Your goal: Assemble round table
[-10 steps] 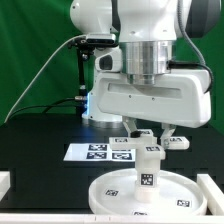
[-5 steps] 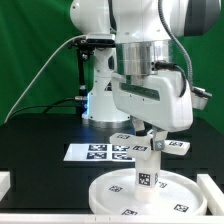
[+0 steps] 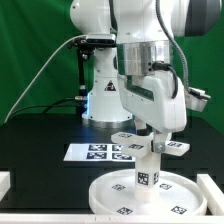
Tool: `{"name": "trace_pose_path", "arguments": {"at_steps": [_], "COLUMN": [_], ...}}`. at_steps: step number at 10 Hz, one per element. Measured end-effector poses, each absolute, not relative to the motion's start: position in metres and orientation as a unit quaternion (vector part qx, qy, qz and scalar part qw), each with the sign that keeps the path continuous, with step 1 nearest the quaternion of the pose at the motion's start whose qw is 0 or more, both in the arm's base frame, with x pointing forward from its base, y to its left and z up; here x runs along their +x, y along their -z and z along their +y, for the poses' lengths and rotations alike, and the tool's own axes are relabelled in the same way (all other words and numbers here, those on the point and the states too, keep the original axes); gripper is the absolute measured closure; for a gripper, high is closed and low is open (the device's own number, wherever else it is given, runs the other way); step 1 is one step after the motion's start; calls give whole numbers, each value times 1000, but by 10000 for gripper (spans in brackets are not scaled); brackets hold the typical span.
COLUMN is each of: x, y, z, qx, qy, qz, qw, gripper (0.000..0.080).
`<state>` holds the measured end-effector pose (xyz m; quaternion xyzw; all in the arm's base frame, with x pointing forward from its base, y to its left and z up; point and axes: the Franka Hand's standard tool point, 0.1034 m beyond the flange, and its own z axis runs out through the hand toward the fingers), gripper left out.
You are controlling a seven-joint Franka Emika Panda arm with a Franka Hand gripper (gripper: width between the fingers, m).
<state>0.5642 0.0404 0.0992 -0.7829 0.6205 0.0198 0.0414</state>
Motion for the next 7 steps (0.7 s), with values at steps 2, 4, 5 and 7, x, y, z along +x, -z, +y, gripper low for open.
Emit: {"name": "trace_pose_path", "arguments": {"at_steps": [2, 4, 5, 7], "x": [566, 567, 567, 566], "y": [-111, -143, -146, -144], "z": [44, 46, 46, 47], "qx": [-785, -790, -793, -794], "qy": [-17, -11, -9, -10], "qz": [617, 608, 605, 603], "qw": [49, 75, 76, 75], "gripper": [154, 151, 150, 150]}}
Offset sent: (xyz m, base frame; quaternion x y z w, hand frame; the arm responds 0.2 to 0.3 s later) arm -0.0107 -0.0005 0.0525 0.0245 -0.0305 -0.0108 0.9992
